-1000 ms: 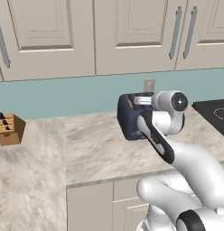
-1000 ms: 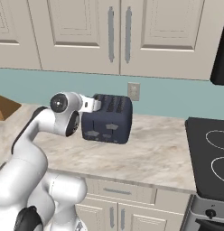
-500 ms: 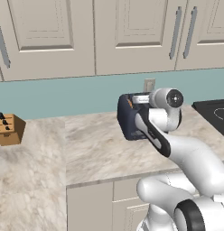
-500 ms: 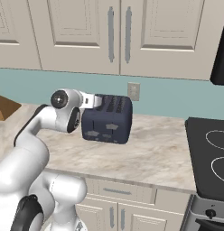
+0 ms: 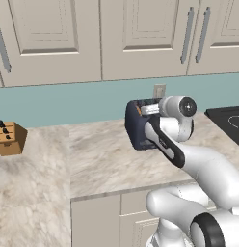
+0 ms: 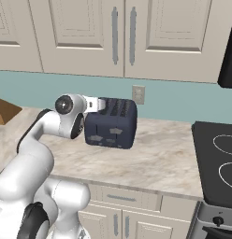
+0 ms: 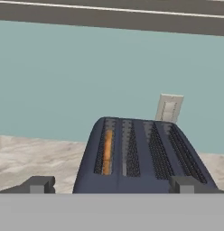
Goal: Start the toaster. Once the lever pops up, take the bread to the plate on the dining counter.
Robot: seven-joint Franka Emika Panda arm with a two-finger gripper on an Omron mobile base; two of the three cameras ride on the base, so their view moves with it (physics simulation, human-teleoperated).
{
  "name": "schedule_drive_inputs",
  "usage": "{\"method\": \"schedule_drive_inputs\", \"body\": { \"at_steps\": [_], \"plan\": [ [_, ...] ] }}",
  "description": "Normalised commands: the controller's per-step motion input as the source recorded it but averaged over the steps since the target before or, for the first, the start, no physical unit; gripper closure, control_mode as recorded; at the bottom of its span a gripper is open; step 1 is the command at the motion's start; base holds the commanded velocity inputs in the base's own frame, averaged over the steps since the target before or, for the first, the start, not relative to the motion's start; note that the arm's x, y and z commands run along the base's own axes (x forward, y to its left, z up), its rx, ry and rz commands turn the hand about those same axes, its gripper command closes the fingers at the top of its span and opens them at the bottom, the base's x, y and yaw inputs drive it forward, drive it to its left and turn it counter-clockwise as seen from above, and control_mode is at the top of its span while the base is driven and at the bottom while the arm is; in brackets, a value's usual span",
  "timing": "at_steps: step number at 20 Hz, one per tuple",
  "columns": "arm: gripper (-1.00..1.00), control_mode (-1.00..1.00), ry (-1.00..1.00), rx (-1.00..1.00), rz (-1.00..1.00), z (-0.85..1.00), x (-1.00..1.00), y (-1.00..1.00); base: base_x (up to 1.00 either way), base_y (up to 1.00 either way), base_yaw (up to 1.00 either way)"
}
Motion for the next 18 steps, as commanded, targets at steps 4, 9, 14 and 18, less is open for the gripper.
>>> {"method": "schedule_drive_inputs", "body": {
  "at_steps": [4, 9, 14, 18],
  "plan": [
    [-1.0, -1.0, 0.0, 0.0, 0.0, -0.11, 0.04, 0.08, 0.0, 0.0, 0.0],
    [-1.0, -1.0, 0.0, 0.0, 0.0, -0.1, 0.0, 0.01, 0.0, 0.0, 0.0],
    [-1.0, -1.0, 0.0, 0.0, 0.0, -0.09, 0.0, 0.0, 0.0, 0.0, 0.0],
    [-1.0, -1.0, 0.0, 0.0, 0.0, -0.06, 0.05, 0.0, 0.0, 0.0, 0.0]
  ]
}}
